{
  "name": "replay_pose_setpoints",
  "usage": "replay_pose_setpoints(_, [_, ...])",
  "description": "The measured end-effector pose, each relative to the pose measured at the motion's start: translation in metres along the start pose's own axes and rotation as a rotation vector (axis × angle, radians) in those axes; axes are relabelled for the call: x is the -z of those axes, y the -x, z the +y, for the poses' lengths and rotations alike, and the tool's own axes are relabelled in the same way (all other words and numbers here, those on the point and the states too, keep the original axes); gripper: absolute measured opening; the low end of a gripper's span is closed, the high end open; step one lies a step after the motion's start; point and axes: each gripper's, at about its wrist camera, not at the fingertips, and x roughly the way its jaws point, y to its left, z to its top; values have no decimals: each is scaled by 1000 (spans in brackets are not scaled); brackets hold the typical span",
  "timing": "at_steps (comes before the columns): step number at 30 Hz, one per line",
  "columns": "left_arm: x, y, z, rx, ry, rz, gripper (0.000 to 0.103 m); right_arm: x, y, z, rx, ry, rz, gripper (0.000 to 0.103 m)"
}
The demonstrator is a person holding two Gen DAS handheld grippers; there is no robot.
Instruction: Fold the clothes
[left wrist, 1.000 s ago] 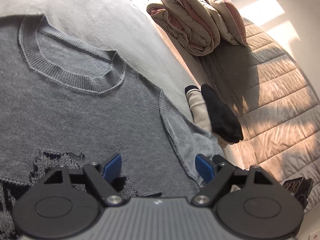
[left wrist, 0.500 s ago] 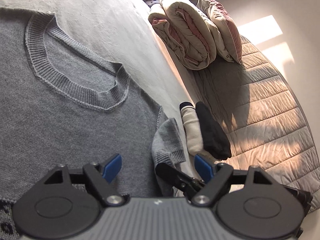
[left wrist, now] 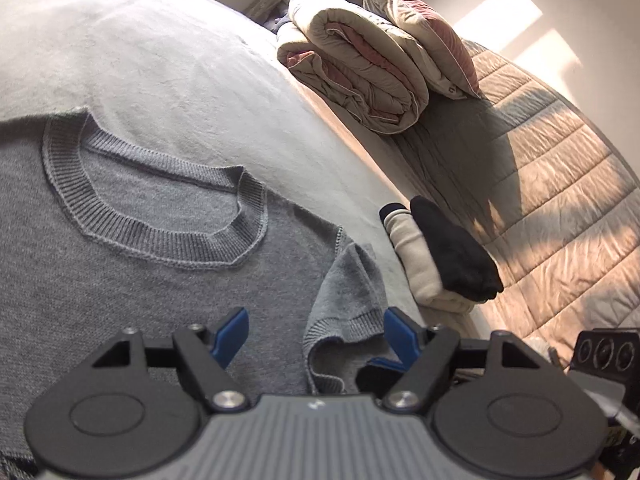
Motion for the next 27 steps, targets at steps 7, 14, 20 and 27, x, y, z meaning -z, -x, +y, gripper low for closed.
replay_pose_setpoints(7, [22,-21,-38,-142,-386,47,62,8,30,-18,54,4,-1,34])
replay_pose_setpoints(14, [19,-42,-45,-264,-438,14,21,35,50,-12,90,87,104,34])
replay_pose_setpoints(20, [1,-31,-8,-258,-40,-36,3,67,64,2,72,158,189,34])
replay_pose_setpoints(27, [5,-25,-9,-168,-65,-37,21,77,71,18,34,215,170,34])
